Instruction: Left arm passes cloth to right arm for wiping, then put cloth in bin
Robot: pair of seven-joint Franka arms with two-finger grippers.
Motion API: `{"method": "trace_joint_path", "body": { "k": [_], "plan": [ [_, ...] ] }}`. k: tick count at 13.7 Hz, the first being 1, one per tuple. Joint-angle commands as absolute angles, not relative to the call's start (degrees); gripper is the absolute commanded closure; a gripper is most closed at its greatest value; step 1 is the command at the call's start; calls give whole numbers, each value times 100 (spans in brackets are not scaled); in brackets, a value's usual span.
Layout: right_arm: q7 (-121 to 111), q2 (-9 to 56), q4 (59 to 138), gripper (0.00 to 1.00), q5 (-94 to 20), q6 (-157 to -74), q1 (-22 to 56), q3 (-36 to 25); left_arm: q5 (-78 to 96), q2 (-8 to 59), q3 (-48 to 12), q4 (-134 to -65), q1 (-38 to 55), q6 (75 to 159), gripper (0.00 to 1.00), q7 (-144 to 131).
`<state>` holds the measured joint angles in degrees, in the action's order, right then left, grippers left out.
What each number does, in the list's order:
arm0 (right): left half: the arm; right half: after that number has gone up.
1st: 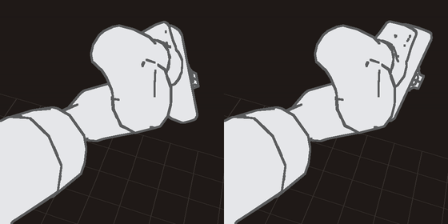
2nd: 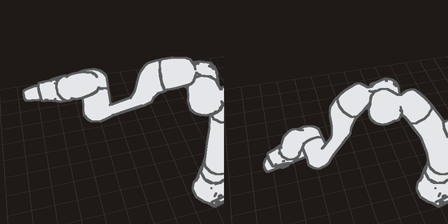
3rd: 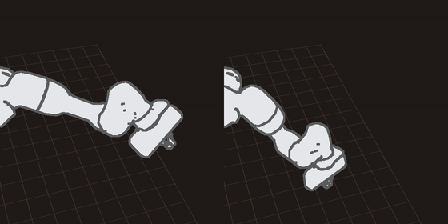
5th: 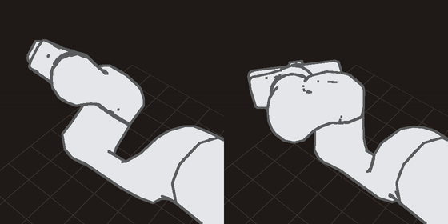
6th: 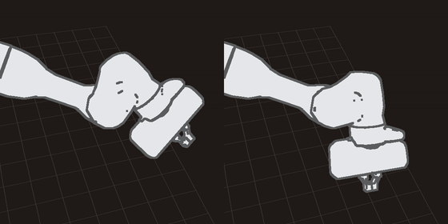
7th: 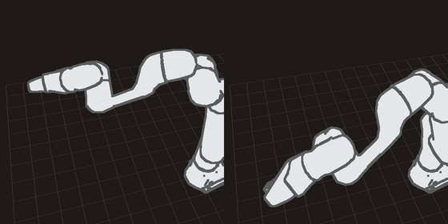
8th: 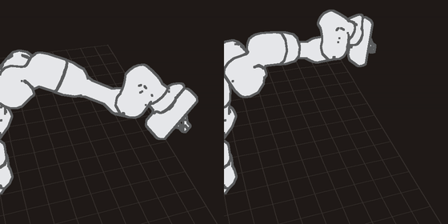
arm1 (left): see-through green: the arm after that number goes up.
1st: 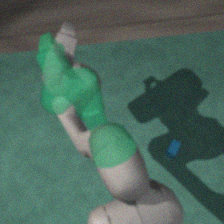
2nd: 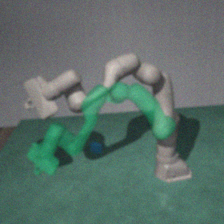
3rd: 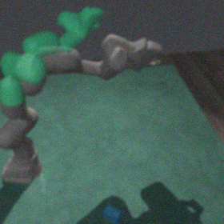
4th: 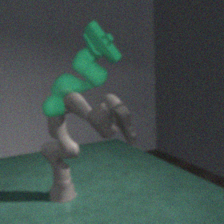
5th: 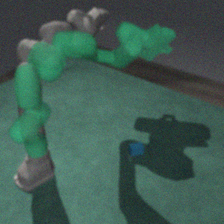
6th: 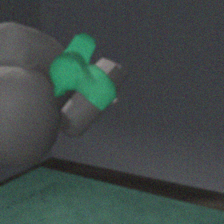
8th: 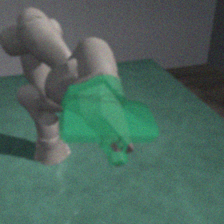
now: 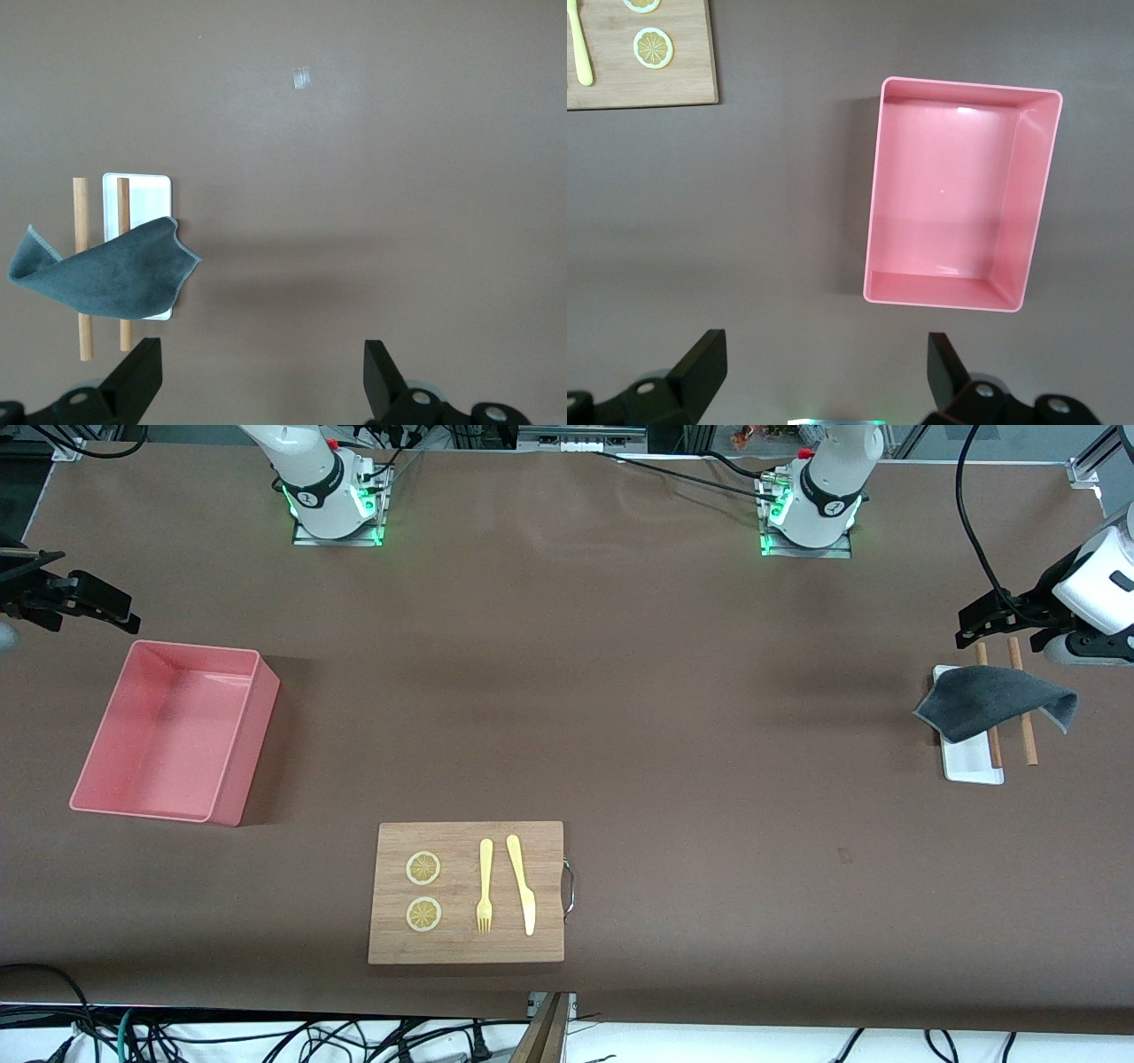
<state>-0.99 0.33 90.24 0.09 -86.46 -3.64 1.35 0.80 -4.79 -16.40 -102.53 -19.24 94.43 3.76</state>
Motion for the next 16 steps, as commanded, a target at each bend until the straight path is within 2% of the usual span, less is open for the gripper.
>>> {"method": "trace_joint_path", "body": {
  "k": [1,16],
  "plan": [
    [-53,70,8903,0,-88,-8587,-387,158,141,-545,-1617,-10318,-1942,9413,0,466],
    [192,70,8868,0,-88,-8578,-378,202,141,-536,-1608,-10310,-1951,9404,0,457]
  ]
}}
